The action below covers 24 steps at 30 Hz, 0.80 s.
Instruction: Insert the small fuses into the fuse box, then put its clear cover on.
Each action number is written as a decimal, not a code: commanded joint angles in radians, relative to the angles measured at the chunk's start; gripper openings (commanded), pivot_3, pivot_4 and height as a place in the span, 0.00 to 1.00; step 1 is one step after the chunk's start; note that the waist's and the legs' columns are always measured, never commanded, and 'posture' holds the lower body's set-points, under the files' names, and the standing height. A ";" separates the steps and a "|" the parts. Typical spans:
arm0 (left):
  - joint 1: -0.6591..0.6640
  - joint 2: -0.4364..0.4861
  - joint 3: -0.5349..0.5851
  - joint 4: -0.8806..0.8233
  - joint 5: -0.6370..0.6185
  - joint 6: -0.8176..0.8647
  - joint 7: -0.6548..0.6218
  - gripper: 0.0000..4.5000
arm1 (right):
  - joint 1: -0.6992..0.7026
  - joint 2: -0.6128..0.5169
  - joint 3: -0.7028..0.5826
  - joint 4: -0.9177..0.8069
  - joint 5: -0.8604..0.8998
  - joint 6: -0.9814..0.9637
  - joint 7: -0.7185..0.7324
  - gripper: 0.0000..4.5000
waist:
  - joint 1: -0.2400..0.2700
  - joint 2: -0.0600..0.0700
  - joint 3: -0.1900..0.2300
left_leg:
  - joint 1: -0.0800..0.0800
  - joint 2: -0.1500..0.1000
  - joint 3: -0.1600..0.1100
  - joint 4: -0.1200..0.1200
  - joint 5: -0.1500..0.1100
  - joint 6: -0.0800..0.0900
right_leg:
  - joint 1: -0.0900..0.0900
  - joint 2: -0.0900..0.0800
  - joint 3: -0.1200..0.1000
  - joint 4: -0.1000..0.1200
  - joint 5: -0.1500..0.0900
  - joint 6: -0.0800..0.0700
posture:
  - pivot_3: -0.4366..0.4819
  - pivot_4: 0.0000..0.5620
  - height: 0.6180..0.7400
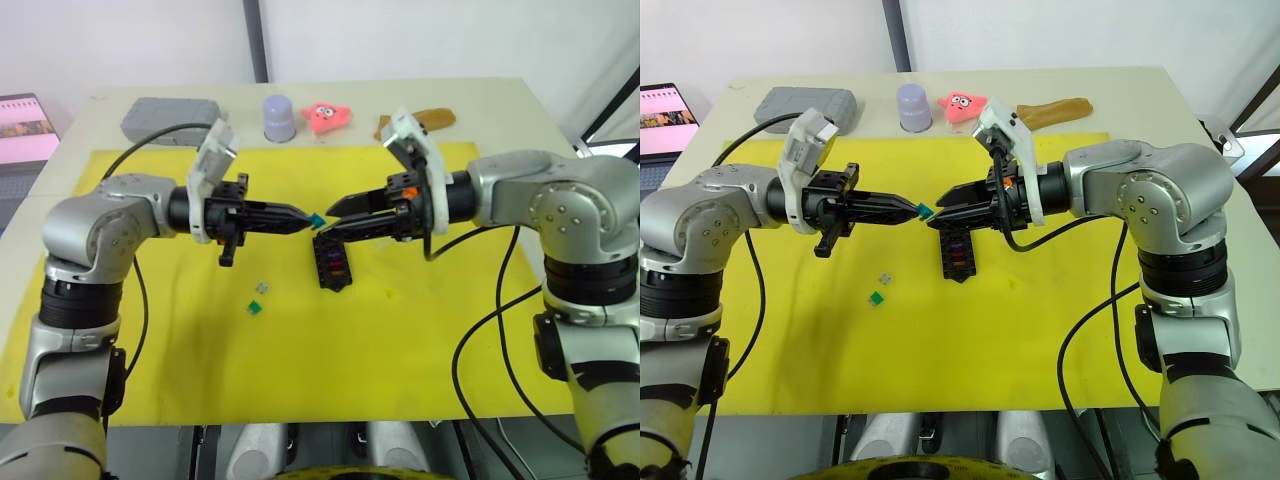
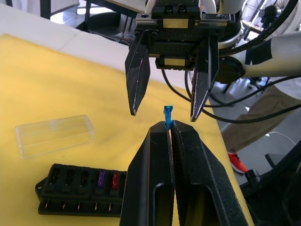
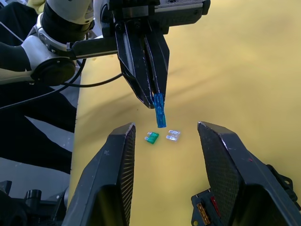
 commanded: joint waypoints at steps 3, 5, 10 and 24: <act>-0.026 0.010 0.003 -0.007 -0.009 -0.019 0.002 0.00 | -0.037 0.008 -0.026 -0.029 0.039 0.004 -0.020 0.49 | -0.001 0.000 0.000 | 0.000 0.000 0.000 0.000 0.000 0.000 | 0.000 0.000 0.000 0.000 0.000 0.000 | 0.48 0.27 0.92; -0.023 0.012 0.002 -0.007 -0.007 -0.022 0.004 0.00 | -0.044 0.015 -0.022 -0.032 0.044 0.006 -0.032 0.49 | -0.001 0.000 0.000 | 0.000 0.000 0.000 0.000 0.000 0.000 | 0.000 0.000 0.000 0.000 0.000 0.000 | 0.48 0.27 0.92; -0.023 0.015 0.002 -0.006 -0.009 -0.024 0.008 0.00 | -0.057 0.034 -0.012 -0.031 0.049 0.009 -0.049 0.49 | 0.000 0.000 0.000 | 0.000 0.000 0.000 0.000 0.000 0.000 | 0.000 0.000 0.000 0.000 0.000 0.000 | 0.48 0.27 0.92; -0.019 0.017 0.009 -0.010 -0.013 -0.025 0.016 0.00 | -0.043 0.010 0.023 -0.043 0.037 -0.016 -0.041 0.49 | 0.000 0.000 0.000 | 0.000 0.000 0.000 0.000 0.000 0.000 | 0.000 0.000 0.000 0.000 0.000 0.000 | 0.48 0.27 0.92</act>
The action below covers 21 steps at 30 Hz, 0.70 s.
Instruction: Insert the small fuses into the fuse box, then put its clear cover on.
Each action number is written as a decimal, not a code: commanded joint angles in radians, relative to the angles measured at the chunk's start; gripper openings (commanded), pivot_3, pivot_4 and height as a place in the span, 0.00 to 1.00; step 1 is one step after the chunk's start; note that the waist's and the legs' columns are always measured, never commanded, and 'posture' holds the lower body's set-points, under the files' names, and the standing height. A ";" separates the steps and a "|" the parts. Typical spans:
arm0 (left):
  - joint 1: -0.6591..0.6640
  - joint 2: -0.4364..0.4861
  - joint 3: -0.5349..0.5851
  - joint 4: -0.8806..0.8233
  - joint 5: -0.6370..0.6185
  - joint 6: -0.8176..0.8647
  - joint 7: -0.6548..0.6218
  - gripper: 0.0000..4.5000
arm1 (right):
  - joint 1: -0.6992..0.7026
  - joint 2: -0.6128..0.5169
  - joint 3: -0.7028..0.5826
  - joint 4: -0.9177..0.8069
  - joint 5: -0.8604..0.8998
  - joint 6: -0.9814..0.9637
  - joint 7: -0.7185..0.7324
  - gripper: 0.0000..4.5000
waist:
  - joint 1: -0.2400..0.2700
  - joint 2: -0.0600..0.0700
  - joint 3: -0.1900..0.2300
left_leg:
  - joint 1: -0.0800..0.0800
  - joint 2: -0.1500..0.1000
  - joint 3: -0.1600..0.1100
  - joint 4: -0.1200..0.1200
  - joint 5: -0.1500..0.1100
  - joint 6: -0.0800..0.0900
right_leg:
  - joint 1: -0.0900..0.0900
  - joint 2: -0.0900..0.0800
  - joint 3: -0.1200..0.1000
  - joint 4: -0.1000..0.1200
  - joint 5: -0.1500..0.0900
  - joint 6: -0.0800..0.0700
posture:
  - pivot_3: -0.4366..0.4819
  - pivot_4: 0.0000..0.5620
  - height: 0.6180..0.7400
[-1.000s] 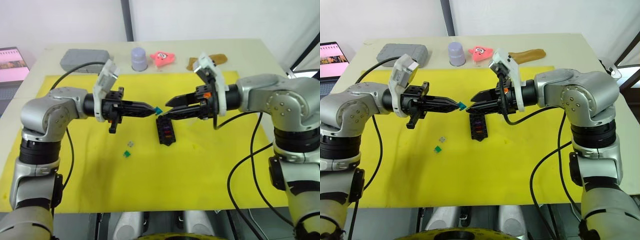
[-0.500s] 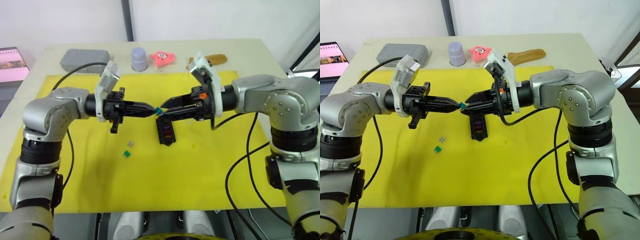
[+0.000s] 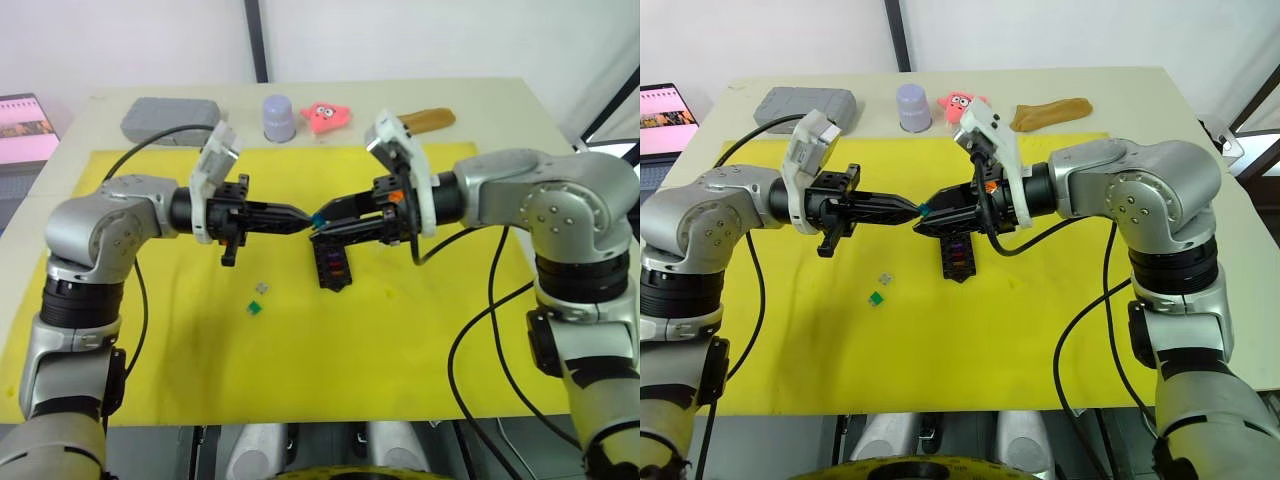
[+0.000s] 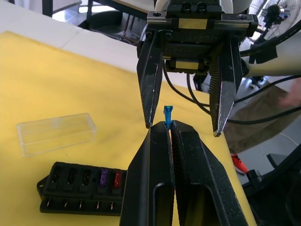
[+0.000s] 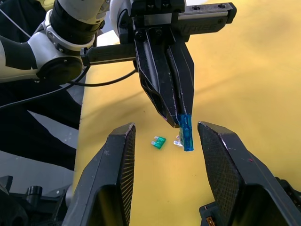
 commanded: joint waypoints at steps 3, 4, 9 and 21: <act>-0.017 0.016 0.015 -0.016 -0.011 -0.021 0.001 0.00 | -0.021 -0.015 -0.012 -0.022 0.007 -0.018 0.010 0.31 | 0.000 0.000 0.000 | 0.000 0.000 0.000 0.000 0.000 0.000 | 0.000 0.000 0.000 0.000 0.000 0.000 | 0.48 0.27 0.92; -0.017 0.016 0.015 -0.016 -0.010 -0.022 0.001 0.00 | -0.022 -0.017 -0.011 -0.023 0.006 -0.019 0.010 0.21 | 0.000 0.000 0.000 | 0.000 0.000 0.000 0.000 0.000 0.000 | 0.000 0.000 0.000 0.000 0.000 0.000 | 0.48 0.27 0.92; -0.017 0.016 0.015 -0.015 -0.012 -0.024 0.003 0.00 | -0.022 -0.021 -0.005 -0.021 -0.001 -0.025 0.016 0.00 | 0.000 0.000 0.000 | 0.000 0.000 0.000 0.000 0.000 0.000 | 0.000 0.000 0.000 0.000 0.000 0.000 | 0.48 0.27 0.92; -0.013 0.082 -0.055 -0.006 0.089 -0.060 0.019 0.31 | -0.056 -0.081 0.123 0.003 -0.119 -0.140 0.089 0.00 | -0.001 0.000 0.000 | 0.000 0.000 0.000 0.000 0.000 0.000 | 0.000 0.000 0.000 0.000 0.000 0.000 | 0.48 0.27 0.92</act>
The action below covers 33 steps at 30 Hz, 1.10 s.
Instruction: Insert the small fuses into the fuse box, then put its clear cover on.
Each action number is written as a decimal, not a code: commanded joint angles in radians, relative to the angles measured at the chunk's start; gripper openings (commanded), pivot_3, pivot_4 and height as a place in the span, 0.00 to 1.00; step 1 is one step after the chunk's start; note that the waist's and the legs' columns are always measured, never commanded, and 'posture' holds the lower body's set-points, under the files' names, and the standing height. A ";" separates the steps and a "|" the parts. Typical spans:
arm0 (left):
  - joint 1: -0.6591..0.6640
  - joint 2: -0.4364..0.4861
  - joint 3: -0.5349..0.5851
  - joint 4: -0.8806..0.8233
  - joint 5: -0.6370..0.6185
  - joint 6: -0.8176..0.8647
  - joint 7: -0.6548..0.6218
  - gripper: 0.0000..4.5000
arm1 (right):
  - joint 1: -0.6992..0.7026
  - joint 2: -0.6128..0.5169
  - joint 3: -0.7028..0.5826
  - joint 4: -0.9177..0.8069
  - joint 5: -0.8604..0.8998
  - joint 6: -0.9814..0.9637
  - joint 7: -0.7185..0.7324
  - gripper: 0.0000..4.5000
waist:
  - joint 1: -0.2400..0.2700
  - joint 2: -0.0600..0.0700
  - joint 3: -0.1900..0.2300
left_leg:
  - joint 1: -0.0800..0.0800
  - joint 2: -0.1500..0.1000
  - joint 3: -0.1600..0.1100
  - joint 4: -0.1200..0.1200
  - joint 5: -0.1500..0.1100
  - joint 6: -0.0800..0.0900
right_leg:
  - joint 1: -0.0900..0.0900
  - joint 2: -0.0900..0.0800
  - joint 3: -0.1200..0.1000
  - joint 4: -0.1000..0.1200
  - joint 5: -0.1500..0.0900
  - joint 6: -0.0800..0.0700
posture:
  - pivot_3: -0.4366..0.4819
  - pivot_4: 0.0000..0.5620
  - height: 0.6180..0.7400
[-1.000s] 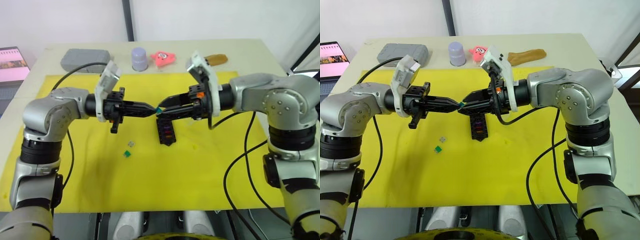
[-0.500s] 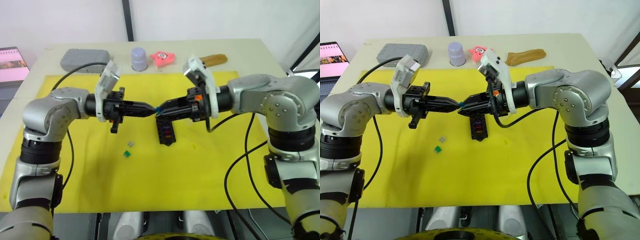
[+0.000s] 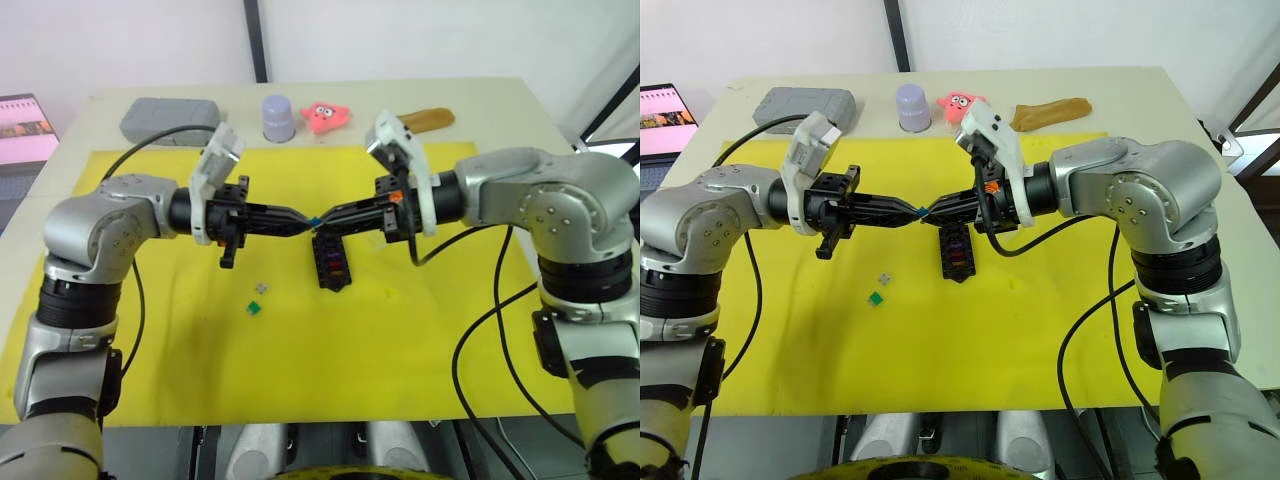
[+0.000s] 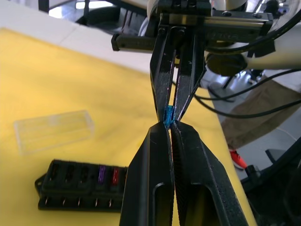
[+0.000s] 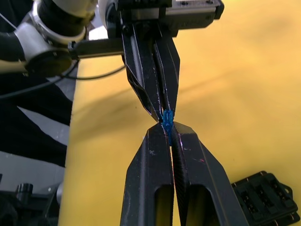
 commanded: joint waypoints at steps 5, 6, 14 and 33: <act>0.040 0.127 -0.161 0.026 0.270 -0.245 -0.023 0.88 | -0.103 -0.109 0.306 0.093 -0.354 -0.373 0.189 0.00 | -0.001 0.000 0.000 | 0.000 0.000 0.001 -0.001 0.000 0.000 | 0.000 0.002 -0.001 0.000 0.000 0.000 | 0.48 0.27 0.92; 0.052 0.130 -0.190 0.044 0.316 -0.288 -0.017 0.99 | -0.118 -0.113 0.358 0.122 -0.431 -0.458 0.211 0.00 | -0.002 0.000 0.000 | 0.000 0.000 0.001 -0.001 0.000 0.000 | 0.000 0.002 -0.001 -0.001 0.000 0.000 | 0.48 0.27 0.92; 0.112 0.073 -0.260 0.108 0.472 -0.471 0.024 0.99 | -0.233 -0.039 0.506 0.327 -0.658 -0.624 0.387 0.00 | 0.000 0.000 0.000 | -0.001 0.000 0.002 -0.001 0.000 0.000 | -0.003 0.003 -0.001 0.000 0.000 0.000 | 0.48 0.27 0.92; 0.141 0.019 -0.247 0.065 0.478 -0.471 0.067 0.99 | -0.225 0.068 0.528 0.412 -0.837 -0.631 0.501 0.00 | -0.001 0.000 0.000 | -0.001 0.000 0.002 -0.001 0.000 0.000 | -0.004 0.002 -0.001 0.003 0.000 0.000 | 0.48 0.27 0.92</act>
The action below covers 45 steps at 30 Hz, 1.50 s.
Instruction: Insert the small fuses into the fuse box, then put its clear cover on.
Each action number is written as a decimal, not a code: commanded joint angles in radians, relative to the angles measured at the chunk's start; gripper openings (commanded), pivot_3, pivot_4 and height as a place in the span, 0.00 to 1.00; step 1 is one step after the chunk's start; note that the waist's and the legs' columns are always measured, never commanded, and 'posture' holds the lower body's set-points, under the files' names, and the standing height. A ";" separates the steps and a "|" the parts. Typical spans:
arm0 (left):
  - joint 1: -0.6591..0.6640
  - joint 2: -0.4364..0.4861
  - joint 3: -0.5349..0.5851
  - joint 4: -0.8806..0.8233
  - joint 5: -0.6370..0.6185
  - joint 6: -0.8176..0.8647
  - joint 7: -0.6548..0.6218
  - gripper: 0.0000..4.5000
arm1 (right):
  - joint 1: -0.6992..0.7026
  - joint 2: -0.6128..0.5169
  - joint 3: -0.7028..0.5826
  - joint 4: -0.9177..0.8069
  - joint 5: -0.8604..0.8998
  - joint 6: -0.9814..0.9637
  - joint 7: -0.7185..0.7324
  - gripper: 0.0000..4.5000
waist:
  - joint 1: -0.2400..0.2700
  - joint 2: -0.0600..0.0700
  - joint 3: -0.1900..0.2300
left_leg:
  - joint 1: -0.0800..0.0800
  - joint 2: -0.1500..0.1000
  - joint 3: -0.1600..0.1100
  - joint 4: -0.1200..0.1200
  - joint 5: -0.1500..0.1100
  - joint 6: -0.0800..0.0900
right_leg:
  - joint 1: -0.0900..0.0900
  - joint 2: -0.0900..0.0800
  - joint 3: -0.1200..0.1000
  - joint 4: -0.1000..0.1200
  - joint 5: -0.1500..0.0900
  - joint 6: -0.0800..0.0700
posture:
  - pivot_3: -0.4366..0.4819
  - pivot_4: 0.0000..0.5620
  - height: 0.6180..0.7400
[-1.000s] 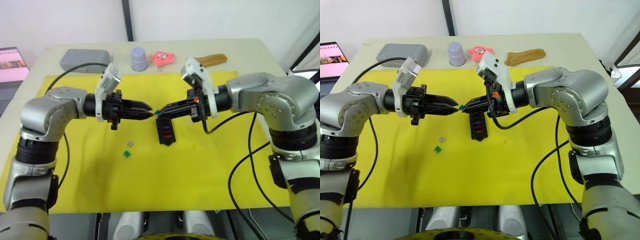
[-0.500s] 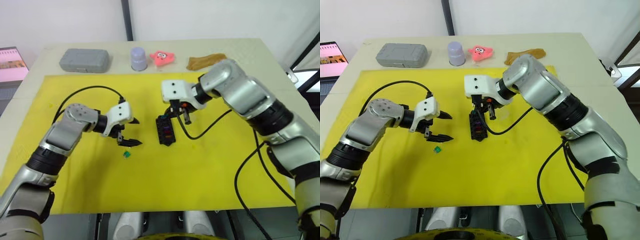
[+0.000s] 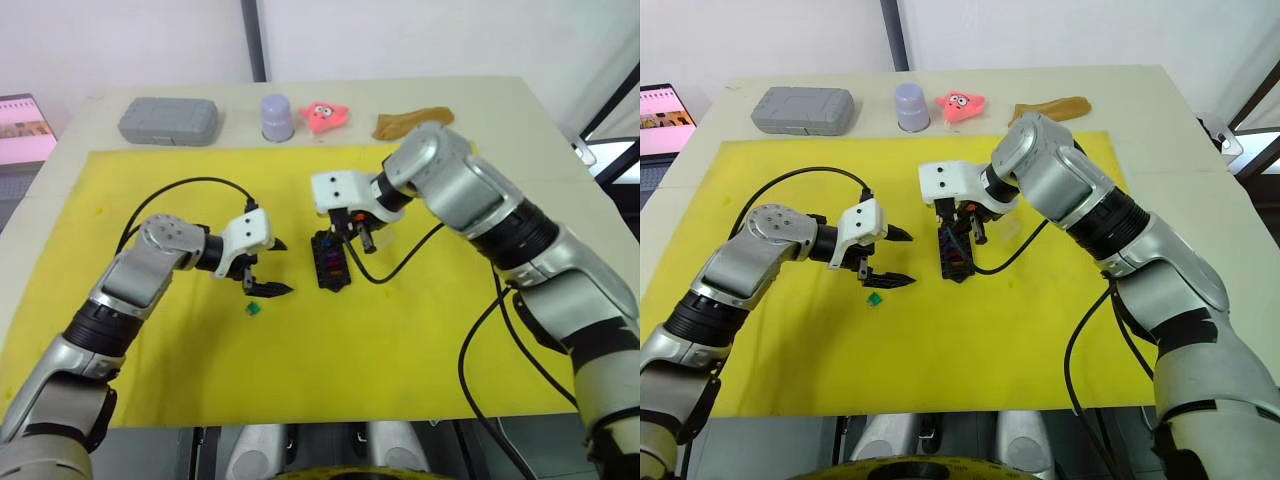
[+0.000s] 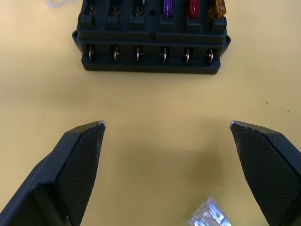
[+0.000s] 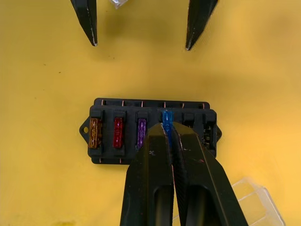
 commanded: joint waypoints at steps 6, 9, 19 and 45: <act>-0.006 -0.007 0.033 -0.043 -0.001 -0.014 0.008 0.99 | 0.012 0.011 -0.018 0.011 -0.060 -0.034 0.014 0.00 | 0.000 0.000 0.000 | 0.000 0.000 0.000 0.000 0.000 0.000 | 0.000 0.000 0.000 0.000 0.000 0.000 | 0.48 0.27 0.92; -0.009 -0.014 0.032 -0.043 0.000 -0.016 0.008 0.99 | 0.016 0.012 -0.020 0.018 -0.076 -0.044 0.016 0.00 | 0.000 0.000 0.000 | 0.000 0.000 0.000 0.000 0.000 0.000 | 0.000 0.000 0.000 0.000 0.000 0.000 | 0.48 0.27 0.92; -0.025 -0.045 0.032 -0.012 0.005 -0.048 0.007 0.99 | 0.018 0.030 -0.036 0.026 -0.089 -0.047 0.022 0.00 | 0.000 0.000 0.000 | 0.000 0.000 0.000 0.000 0.000 0.000 | 0.000 0.000 0.000 0.000 0.000 0.000 | 0.48 0.27 0.92; -0.053 -0.111 0.017 0.058 0.056 -0.085 -0.002 0.99 | 0.056 0.057 -0.022 0.059 -0.182 -0.147 -0.005 0.00 | -0.001 0.000 0.000 | 0.000 0.000 0.000 0.000 0.001 -0.001 | 0.000 0.000 0.000 0.001 0.000 0.000 | 0.48 0.27 0.92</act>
